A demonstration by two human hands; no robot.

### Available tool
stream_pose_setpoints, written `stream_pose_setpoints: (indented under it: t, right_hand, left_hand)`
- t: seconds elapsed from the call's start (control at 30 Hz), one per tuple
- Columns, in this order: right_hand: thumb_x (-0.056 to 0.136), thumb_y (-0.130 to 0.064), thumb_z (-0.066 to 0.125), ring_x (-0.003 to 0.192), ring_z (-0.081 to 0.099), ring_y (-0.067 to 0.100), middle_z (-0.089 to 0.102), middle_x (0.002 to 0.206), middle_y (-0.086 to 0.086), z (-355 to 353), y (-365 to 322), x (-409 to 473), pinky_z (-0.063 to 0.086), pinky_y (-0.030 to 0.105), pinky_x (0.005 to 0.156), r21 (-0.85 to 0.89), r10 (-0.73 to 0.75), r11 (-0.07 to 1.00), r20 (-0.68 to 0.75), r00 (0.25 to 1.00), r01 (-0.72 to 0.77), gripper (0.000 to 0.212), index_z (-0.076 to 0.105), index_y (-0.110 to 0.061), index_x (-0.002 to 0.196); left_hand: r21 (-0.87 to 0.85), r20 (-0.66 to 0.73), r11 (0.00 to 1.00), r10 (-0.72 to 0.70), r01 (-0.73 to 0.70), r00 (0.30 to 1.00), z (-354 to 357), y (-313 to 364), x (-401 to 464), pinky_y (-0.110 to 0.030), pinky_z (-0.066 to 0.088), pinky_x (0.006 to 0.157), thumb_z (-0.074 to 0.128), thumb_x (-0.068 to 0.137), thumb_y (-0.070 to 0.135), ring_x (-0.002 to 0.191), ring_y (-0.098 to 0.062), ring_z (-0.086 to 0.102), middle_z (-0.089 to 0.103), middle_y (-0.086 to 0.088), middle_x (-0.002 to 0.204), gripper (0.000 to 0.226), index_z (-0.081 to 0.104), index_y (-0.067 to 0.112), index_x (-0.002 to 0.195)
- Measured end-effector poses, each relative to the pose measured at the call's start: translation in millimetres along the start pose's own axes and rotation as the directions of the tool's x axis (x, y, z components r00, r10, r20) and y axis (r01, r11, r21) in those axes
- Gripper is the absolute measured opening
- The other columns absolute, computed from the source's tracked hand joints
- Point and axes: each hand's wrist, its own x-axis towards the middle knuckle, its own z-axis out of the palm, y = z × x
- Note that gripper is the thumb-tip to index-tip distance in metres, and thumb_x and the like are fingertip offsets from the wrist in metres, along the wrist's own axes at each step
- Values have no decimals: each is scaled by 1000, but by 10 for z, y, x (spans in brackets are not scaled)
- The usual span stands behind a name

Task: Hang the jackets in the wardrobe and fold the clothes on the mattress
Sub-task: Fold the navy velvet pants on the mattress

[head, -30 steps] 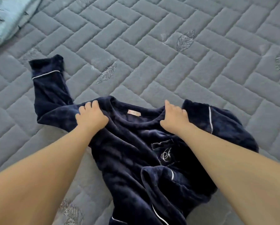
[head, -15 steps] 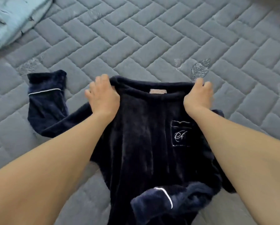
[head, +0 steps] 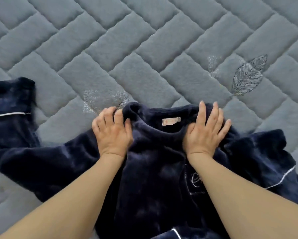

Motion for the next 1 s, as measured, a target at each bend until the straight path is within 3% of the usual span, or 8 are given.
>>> stream_pose_setpoints:
  t: [0.17,0.23,0.37,0.47,0.57,0.67,0.87,1.0]
  right_hand:
    - [82,-20,38,141,34,35,34,154,17,6,17,31,13,57,117,30,15,999,-34,999,-14,63,44,-20,145]
    - [81,-19,41,141,33,34,34,154,16,16,24,19,12,56,118,24,9,1000,-64,998,-7,64,44,-21,145]
    - [81,-19,44,142,31,32,34,155,14,45,26,27,10,54,119,36,11,999,-88,996,-8,65,42,-23,145]
    - [81,-20,42,143,30,31,33,155,13,40,-6,32,9,54,119,39,20,999,-97,995,-16,65,41,-23,146]
    - [82,-19,41,143,29,30,32,156,13,35,19,53,9,54,119,30,20,999,-94,995,-18,64,40,-23,146]
    - [83,-17,44,143,29,30,33,155,13,39,43,36,12,56,118,20,23,1000,-102,995,-21,63,40,-23,146]
    - [86,-15,43,146,23,32,26,158,17,-69,17,15,7,56,119,-3,19,1000,-45,999,-19,64,36,-19,149]
    - [84,-9,41,147,24,33,28,157,19,-305,-579,-198,2,55,120,302,-52,948,-159,986,99,63,43,-13,146]
  left_hand:
    - [-63,118,996,68,-61,991,-215,44,247,-50,48,69,38,94,33,76,-42,60,60,-22,84,38,58,2,86]
    - [-123,32,992,-22,26,999,-336,-102,624,-50,45,65,36,96,31,72,-45,59,60,-26,80,36,55,2,86]
    - [105,36,994,32,-36,999,-463,-442,1169,-53,36,84,40,101,34,97,-42,52,59,-23,103,34,55,3,102]
    - [9,12,1000,0,0,1000,-458,-405,801,-53,25,103,46,99,38,120,-39,41,46,-18,134,46,45,9,134]
    - [19,39,968,250,-251,967,-461,-481,-203,-55,18,116,41,98,45,138,-35,35,37,-14,150,58,39,17,149]
    - [3,230,969,239,-246,943,-346,-704,-703,-63,11,118,34,96,52,148,-35,21,26,-12,160,65,29,26,156]
    - [-26,245,976,215,-215,945,-75,-736,-657,-60,2,120,37,91,53,150,-35,14,22,-10,161,69,25,32,156]
    - [-81,251,975,220,-206,943,-160,-749,-653,-59,3,120,37,90,53,150,-33,16,25,-9,161,69,28,32,155]
